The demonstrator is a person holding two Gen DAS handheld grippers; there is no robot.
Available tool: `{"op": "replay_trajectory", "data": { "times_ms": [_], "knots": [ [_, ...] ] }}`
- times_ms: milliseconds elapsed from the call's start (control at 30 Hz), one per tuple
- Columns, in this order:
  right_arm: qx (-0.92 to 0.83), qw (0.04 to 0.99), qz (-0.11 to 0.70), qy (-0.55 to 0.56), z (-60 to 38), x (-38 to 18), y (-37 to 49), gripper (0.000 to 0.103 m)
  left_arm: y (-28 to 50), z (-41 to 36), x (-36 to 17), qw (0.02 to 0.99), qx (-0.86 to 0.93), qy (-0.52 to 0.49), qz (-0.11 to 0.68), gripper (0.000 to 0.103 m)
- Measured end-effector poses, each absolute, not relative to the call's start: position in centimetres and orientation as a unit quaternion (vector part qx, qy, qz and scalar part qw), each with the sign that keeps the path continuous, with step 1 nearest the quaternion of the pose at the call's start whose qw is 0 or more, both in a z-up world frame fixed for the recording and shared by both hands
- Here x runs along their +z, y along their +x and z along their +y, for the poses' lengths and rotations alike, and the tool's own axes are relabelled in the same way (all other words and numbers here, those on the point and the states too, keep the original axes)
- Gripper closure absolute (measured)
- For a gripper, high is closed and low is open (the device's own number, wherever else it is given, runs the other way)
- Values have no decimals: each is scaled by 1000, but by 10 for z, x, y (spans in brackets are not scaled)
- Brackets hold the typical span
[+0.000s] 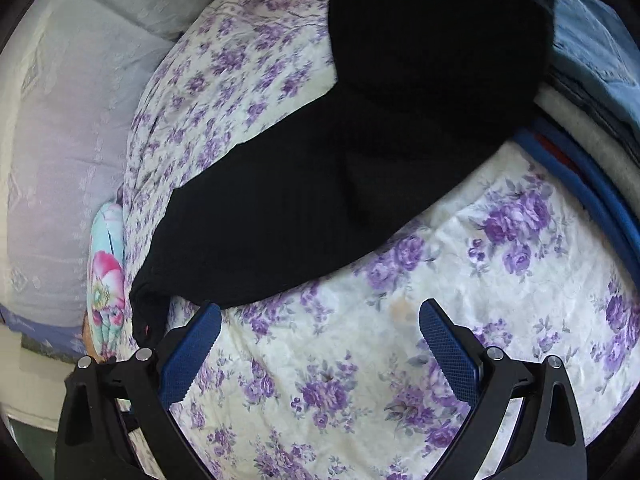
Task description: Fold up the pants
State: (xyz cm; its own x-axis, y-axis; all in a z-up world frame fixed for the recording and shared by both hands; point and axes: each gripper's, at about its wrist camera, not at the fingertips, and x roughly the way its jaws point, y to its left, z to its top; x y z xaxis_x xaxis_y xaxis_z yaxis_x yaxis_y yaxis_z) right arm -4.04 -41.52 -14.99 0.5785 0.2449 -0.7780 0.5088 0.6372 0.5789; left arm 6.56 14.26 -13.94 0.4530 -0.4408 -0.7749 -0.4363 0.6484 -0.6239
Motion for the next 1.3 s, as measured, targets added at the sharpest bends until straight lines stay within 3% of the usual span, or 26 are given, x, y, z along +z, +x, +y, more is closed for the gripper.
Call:
{"op": "replay_trajectory", "data": {
  "times_ms": [333, 567, 600, 633, 700, 733, 800, 867, 1100, 1300],
  "knots": [
    [-169, 780, 386, 463, -485, -168, -24, 4, 133, 109, -169, 723, -45, -431, 538, 5],
    [-170, 813, 363, 421, -487, -171, 6, 3, 167, 106, -173, 726, 3, -433, 535, 5],
    [-165, 818, 363, 414, -486, -170, 9, 8, 171, 107, -170, 734, 9, -423, 531, 8],
    [-160, 823, 365, 405, -485, -169, 12, 16, 174, 107, -165, 750, 17, -401, 527, 36],
    [-139, 821, 373, 409, -488, -170, 17, 64, 179, 113, -163, 757, 35, -364, 541, 73],
    [-131, 815, 375, 422, -491, -173, 17, 71, 177, 119, -164, 752, 30, -380, 538, 80],
    [-127, 810, 377, 432, -493, -173, 16, 85, 169, 135, -166, 743, 11, -418, 523, 86],
    [-121, 812, 375, 430, -493, -166, 16, 87, 160, 148, -154, 755, 4, -430, 496, 88],
    [-32, 830, 401, 386, -456, -128, 27, 88, 76, 218, -77, 814, 41, -405, 414, 90],
    [60, 799, 498, 332, -384, -148, 25, 88, -68, 303, -83, 803, 176, -388, 417, 90]
  ]
}}
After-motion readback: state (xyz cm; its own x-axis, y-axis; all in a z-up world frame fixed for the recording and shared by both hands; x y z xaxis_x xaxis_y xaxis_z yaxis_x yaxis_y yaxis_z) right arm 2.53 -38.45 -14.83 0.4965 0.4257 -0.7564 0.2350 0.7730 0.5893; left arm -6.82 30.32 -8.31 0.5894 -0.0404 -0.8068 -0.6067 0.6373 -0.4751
